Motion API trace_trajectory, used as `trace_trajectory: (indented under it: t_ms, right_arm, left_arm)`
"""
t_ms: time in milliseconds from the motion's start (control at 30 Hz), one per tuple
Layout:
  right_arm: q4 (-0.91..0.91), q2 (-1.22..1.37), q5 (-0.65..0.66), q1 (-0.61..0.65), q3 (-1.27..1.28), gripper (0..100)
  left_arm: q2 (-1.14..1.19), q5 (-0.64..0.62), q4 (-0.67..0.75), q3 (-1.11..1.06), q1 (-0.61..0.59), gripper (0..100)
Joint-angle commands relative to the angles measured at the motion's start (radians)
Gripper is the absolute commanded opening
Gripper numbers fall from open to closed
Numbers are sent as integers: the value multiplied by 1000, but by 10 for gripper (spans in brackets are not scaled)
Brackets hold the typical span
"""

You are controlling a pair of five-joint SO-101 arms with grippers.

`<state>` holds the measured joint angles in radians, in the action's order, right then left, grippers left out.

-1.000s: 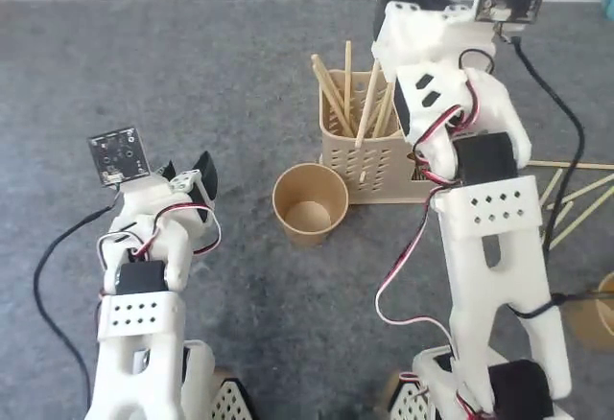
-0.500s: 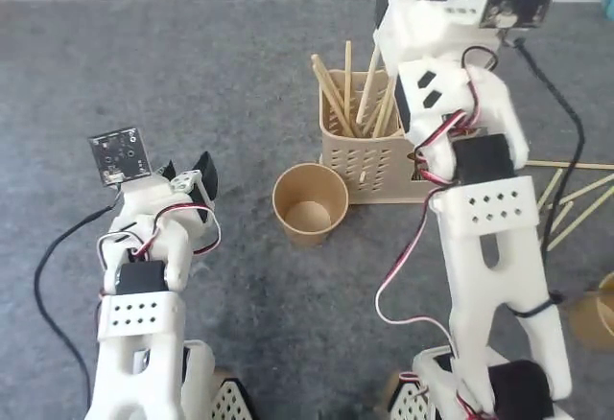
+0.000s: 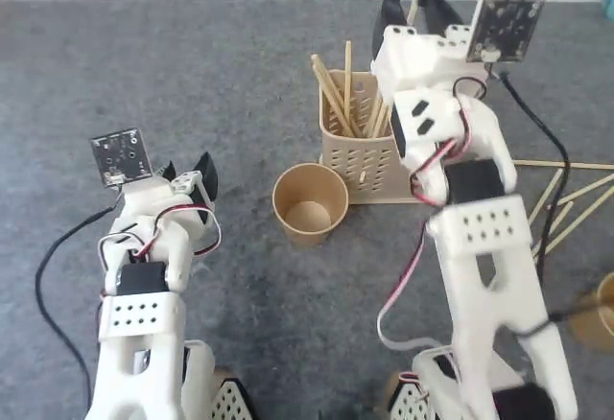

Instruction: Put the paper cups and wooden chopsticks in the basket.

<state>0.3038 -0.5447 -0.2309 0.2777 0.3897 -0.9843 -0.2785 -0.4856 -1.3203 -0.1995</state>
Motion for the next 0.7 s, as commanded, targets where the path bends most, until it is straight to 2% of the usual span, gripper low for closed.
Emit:
trace_trajectory:
  t_ms: [0, 100, 233, 367, 533, 667]
  right_arm:
    - [145, -180, 11, 12, -6, 266]
    - [294, -314, 11, 5, -6, 236]
    - [573, -522, 17, 1, -6, 168]
    - [848, -687, 52, -18, -5, 139]
    - [1095, -794, 170, -242, 8, 137]
    - [1188, -848, 250, -446, 121, 137]
  left_arm:
    - [-34, 12, 28, 4, 26, 186]
    - [-34, 12, 17, 5, 26, 186]
    - [-28, 11, -89, 61, 28, 188]
    - [-28, 54, -155, 82, 92, 189]
    - [-28, 86, -272, 160, 152, 189]
    - [-26, 83, -381, 272, 152, 189]
